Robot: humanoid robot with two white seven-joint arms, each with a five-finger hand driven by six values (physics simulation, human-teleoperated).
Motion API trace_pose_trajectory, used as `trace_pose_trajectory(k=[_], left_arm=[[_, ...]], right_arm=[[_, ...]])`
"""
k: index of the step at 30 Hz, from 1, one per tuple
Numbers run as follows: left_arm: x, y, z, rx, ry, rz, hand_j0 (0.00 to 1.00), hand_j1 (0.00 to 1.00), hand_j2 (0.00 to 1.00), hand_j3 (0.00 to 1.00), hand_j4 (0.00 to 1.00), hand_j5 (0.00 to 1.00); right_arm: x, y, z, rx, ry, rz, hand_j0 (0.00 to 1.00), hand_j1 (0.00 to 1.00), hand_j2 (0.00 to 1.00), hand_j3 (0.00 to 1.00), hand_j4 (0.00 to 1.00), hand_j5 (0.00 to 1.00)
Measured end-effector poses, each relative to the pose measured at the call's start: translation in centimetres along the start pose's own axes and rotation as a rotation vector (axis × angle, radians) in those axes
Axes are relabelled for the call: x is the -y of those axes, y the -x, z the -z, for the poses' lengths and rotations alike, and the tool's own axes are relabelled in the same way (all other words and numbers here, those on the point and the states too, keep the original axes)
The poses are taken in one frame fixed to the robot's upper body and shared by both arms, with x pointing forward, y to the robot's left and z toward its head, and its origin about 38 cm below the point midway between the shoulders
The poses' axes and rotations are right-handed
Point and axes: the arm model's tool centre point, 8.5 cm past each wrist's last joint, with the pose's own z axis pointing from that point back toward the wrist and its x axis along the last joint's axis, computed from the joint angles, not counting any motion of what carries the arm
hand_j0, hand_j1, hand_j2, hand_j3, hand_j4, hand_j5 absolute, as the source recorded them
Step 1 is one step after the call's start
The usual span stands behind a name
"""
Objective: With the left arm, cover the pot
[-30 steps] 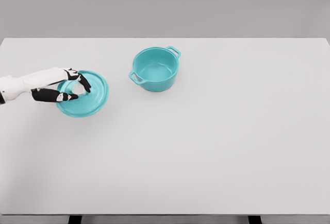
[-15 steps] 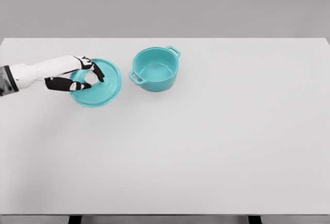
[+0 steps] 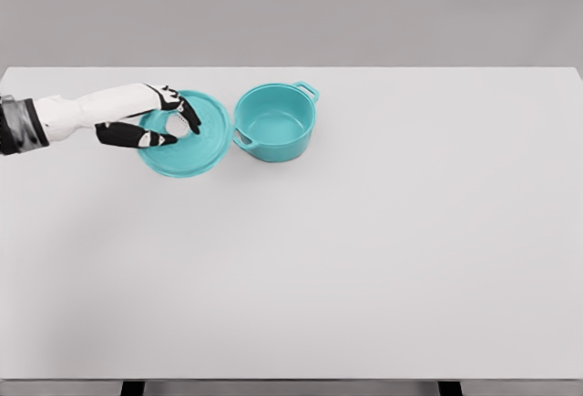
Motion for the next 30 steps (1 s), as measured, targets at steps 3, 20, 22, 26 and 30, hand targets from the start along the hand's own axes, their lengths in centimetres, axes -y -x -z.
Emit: trace_pose_trajectory(k=[3,20,22,26,30], left_arm=[[-0.3,-0.3,0.7,0.014,-0.007,0.004,0.56,0.56,0.56,0.56,0.56,0.56],[-1.2,0.1,4.4,0.039,-0.012,-0.019,0.56,0.56,0.56,0.56,0.56,0.56],[-1.4,0.0,4.9,0.043,-0.016,-0.02,0.56,0.56,0.56,0.56,0.56,0.56],[-1.4,0.3,5.7,0.037,-0.016,-0.034,0.56,0.56,0.56,0.56,0.56,0.56],[-1.6,0.8,6.3,0.007,-0.013,-0.04,0.56,0.56,0.56,0.56,0.56,0.56]], right_arm=[[0.0,0.0,0.0,0.0,0.0,0.0,1.0,1.0,1.0,1.0,1.0,1.0],[0.0,0.0,0.0,0.0,0.0,0.0,1.0,1.0,1.0,1.0,1.0,1.0],[0.0,0.0,0.0,0.0,0.0,0.0,1.0,1.0,1.0,1.0,1.0,1.0],[0.0,0.0,0.0,0.0,0.0,0.0,1.0,1.0,1.0,1.0,1.0,1.0],[0.0,0.0,0.0,0.0,0.0,0.0,1.0,1.0,1.0,1.0,1.0,1.0]])
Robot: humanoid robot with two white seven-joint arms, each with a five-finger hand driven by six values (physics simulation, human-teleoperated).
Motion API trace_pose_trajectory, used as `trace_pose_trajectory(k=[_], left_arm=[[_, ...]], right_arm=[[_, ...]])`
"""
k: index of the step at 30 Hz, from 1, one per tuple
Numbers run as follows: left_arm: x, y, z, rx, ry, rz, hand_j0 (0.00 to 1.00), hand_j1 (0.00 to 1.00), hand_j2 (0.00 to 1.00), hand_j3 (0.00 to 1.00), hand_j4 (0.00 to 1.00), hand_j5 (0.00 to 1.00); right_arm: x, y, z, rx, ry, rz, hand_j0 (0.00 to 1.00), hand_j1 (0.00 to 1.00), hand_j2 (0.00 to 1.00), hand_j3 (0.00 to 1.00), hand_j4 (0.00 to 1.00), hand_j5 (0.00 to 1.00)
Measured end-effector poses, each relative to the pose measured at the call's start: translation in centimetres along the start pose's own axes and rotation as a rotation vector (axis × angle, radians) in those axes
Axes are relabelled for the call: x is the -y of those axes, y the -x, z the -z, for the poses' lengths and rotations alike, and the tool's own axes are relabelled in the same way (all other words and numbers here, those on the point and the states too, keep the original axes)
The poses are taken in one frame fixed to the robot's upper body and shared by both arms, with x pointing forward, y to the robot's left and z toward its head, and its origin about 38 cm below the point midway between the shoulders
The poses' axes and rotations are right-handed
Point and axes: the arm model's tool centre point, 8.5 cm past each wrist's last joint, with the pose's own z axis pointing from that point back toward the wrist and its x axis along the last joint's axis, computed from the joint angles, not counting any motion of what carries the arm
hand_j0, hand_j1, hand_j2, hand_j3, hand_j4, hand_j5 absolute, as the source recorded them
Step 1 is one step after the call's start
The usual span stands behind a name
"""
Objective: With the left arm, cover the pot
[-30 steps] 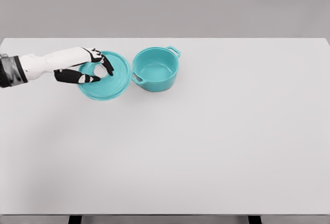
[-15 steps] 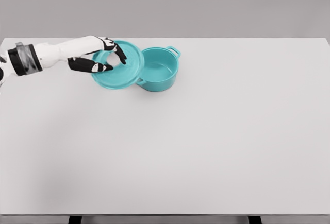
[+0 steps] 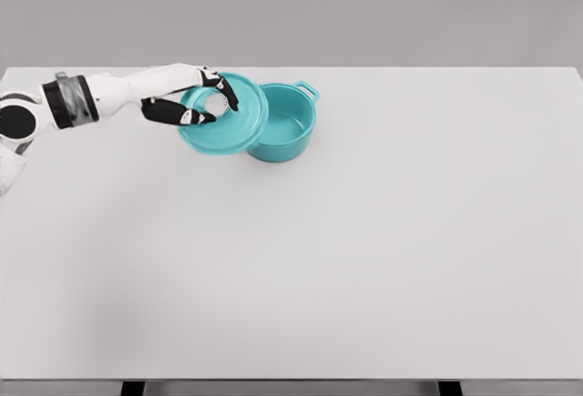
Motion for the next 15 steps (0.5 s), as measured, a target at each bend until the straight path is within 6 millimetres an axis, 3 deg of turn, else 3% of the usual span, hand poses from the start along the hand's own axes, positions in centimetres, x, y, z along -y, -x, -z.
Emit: trace_pose_trajectory(k=[13,15], left_arm=[[-1.1,0.8,2.7,-0.034,-0.004,-0.013,0.56,0.56,0.56,0.56,0.56,0.56],[-0.5,1.2,3.1,-0.041,0.006,-0.027,0.56,0.56,0.56,0.56,0.56,0.56]], right_arm=[[0.0,0.0,0.0,0.0,0.0,0.0,1.0,1.0,1.0,1.0,1.0,1.0],[0.0,0.0,0.0,0.0,0.0,0.0,1.0,1.0,1.0,1.0,1.0,1.0]])
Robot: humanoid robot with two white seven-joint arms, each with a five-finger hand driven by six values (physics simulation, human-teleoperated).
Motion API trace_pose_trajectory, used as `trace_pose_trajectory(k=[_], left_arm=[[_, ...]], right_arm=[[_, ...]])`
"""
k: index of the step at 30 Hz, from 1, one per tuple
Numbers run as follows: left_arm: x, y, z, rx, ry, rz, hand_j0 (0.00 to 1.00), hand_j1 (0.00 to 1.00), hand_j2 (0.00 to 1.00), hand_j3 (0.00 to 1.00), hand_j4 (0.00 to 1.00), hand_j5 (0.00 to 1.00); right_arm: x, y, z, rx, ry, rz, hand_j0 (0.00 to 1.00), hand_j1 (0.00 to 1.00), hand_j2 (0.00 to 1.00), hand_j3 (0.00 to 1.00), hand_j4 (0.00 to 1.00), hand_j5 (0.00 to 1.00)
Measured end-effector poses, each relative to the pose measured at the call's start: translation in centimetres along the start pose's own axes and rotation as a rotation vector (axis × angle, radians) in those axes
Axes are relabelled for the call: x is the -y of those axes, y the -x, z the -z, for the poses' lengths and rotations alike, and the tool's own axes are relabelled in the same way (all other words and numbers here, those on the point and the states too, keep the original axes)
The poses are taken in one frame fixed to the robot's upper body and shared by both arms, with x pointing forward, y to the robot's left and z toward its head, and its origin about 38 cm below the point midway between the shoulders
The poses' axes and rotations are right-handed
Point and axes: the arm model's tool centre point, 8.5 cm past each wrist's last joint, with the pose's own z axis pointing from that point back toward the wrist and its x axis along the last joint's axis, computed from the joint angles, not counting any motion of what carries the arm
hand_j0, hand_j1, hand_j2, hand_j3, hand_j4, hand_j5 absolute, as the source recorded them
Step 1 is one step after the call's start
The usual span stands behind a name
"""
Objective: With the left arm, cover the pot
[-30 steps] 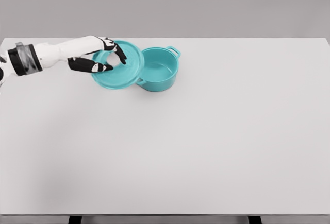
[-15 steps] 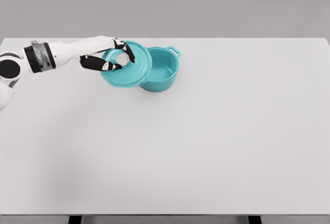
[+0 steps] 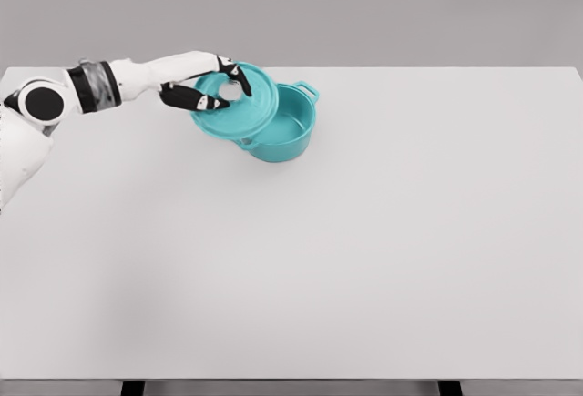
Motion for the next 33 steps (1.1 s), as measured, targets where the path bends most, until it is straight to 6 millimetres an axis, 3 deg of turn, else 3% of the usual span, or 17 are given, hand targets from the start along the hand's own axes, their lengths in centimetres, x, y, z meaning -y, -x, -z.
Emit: trace_pose_trajectory(k=[19,33], left_arm=[[0.7,0.7,2.9,-0.011,-0.031,-0.074,0.57,0.57,0.57,0.57,0.57,0.57],[2.5,1.4,5.1,-0.034,-0.037,-0.141,0.57,0.57,0.57,0.57,0.57,0.57]], right_arm=[[0.0,0.0,0.0,0.0,0.0,0.0,1.0,1.0,1.0,1.0,1.0,1.0],[0.0,0.0,0.0,0.0,0.0,0.0,1.0,1.0,1.0,1.0,1.0,1.0]])
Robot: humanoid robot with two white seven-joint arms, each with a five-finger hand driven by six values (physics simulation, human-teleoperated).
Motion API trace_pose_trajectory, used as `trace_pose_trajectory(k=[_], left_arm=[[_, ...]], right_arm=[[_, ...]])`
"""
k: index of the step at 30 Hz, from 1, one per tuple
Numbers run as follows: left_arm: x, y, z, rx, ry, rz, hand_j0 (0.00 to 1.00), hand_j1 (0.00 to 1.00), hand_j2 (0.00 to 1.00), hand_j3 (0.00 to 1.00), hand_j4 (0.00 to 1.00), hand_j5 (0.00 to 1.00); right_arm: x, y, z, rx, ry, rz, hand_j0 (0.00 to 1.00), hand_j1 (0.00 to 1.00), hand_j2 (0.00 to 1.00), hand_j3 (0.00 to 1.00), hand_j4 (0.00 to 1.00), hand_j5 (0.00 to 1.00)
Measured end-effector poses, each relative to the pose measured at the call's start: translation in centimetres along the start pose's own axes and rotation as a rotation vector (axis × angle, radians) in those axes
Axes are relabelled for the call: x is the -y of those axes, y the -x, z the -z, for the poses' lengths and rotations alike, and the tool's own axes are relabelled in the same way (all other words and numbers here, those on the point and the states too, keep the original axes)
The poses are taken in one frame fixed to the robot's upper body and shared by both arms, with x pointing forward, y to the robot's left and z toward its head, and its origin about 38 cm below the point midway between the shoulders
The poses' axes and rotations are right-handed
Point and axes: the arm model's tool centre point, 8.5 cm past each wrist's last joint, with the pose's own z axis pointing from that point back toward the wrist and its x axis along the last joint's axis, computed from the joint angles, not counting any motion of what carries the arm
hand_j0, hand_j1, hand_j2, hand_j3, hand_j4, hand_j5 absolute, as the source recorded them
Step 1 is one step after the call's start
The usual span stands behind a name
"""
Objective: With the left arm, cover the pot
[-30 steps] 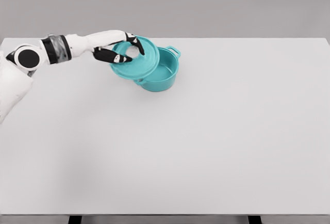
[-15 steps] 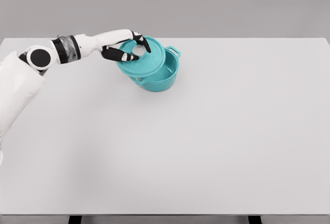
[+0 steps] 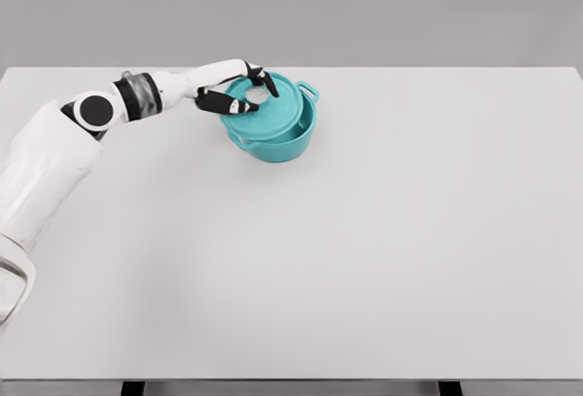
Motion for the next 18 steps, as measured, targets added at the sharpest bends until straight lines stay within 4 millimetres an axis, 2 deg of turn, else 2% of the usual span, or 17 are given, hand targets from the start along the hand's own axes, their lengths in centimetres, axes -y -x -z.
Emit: trace_pose_trajectory(k=[2,18], left_arm=[[-0.3,-0.3,0.4,0.002,-0.002,0.001,0.57,0.57,0.57,0.57,0.57,0.57],[0.7,-0.5,1.8,0.005,0.015,-0.018,0.57,0.57,0.57,0.57,0.57,0.57]], right_arm=[[0.0,0.0,0.0,0.0,0.0,0.0,1.0,1.0,1.0,1.0,1.0,1.0],[0.0,0.0,0.0,0.0,0.0,0.0,1.0,1.0,1.0,1.0,1.0,1.0]])
